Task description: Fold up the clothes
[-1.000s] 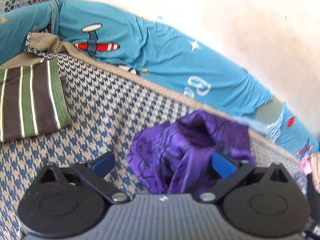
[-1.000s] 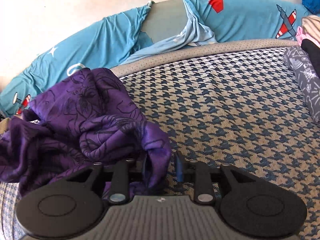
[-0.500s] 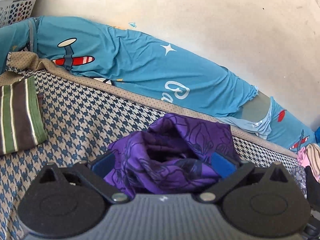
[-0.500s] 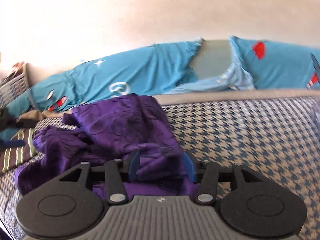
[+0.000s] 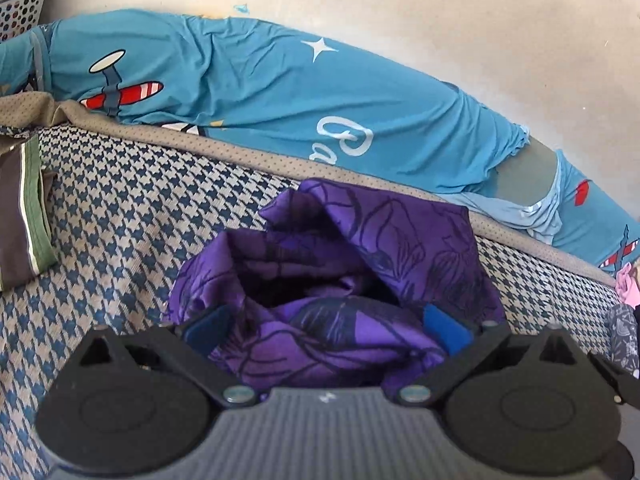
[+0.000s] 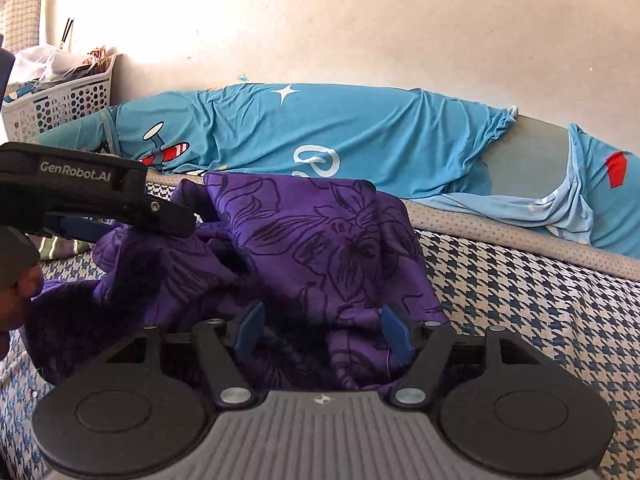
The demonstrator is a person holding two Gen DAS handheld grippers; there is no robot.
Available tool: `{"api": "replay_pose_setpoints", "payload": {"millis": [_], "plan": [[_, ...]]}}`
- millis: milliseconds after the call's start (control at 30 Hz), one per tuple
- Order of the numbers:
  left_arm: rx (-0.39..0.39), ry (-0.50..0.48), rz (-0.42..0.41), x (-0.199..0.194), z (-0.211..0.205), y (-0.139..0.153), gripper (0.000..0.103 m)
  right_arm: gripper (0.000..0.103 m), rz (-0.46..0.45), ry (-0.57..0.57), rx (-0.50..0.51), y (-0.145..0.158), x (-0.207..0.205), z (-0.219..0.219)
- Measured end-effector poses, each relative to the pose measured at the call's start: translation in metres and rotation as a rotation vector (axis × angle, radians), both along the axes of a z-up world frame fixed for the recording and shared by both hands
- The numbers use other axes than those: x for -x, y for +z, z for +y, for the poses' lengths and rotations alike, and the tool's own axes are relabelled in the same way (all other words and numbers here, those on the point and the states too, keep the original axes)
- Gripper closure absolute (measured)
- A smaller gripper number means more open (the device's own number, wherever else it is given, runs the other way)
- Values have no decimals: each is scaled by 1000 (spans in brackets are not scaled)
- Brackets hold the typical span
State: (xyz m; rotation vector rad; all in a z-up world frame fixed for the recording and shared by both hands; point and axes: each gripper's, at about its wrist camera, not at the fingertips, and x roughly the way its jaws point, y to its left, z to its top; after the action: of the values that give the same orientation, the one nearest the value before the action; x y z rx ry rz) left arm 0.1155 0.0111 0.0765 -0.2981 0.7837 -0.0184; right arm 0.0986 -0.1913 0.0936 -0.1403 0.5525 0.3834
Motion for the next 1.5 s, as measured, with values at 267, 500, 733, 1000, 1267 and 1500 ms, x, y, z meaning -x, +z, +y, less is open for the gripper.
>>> {"api": "replay_pose_setpoints", "payload": {"millis": [267,500,733,1000,1267,1500], "plan": [[-77,4,111,-3,5,-21,0,28,-25,32,70,-15,-9,12],[-14,44,255,-9,24,-48,0,28,-83,17,139,-21,-14,19],[-21,36,283,-6,28,-55,0,28,-90,10,175,-30,-21,24],[-104,6,264,-3,19,-55,0,78,-77,-58,163,-34,-29,21],[-117,14,270,-7,15,-55,0,83,-104,-288,-71,3,-32,-30],[-110,17,271,-7,15,-55,0,83,-91,-502,-144,13,-35,-85]]}}
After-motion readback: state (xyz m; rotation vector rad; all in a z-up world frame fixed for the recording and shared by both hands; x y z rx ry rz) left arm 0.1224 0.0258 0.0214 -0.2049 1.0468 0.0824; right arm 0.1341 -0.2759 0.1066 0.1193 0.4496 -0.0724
